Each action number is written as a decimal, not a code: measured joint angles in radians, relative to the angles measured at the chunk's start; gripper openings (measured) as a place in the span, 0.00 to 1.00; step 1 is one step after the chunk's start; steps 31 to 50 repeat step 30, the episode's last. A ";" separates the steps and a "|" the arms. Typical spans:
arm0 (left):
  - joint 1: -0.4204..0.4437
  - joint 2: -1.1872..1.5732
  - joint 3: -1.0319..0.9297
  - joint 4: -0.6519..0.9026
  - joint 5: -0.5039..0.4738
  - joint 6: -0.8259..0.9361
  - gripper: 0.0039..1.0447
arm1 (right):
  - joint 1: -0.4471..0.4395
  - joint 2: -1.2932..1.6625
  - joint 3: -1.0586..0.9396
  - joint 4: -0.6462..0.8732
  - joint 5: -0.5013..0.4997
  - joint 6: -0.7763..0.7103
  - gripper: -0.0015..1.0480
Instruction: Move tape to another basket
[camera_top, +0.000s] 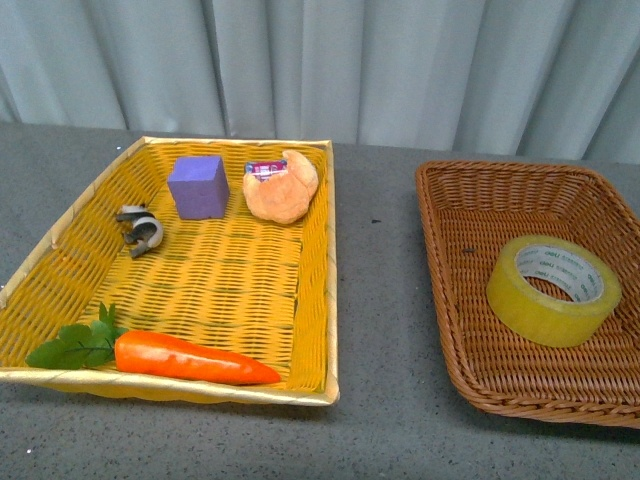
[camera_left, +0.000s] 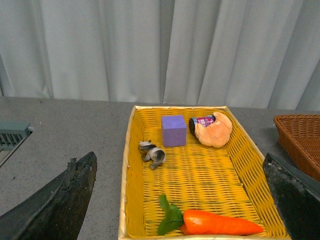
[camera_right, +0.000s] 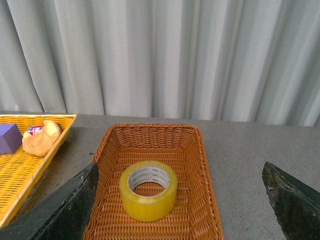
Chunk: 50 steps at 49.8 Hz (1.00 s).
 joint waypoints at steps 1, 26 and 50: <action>0.000 0.000 0.000 0.000 0.000 0.000 0.94 | 0.000 0.000 0.000 0.000 0.000 0.000 0.91; 0.000 0.000 0.000 0.000 0.000 0.000 0.94 | 0.000 0.000 0.000 0.000 0.000 0.000 0.91; 0.000 0.000 0.000 0.000 0.000 0.000 0.94 | 0.000 0.000 0.000 0.000 0.000 0.000 0.91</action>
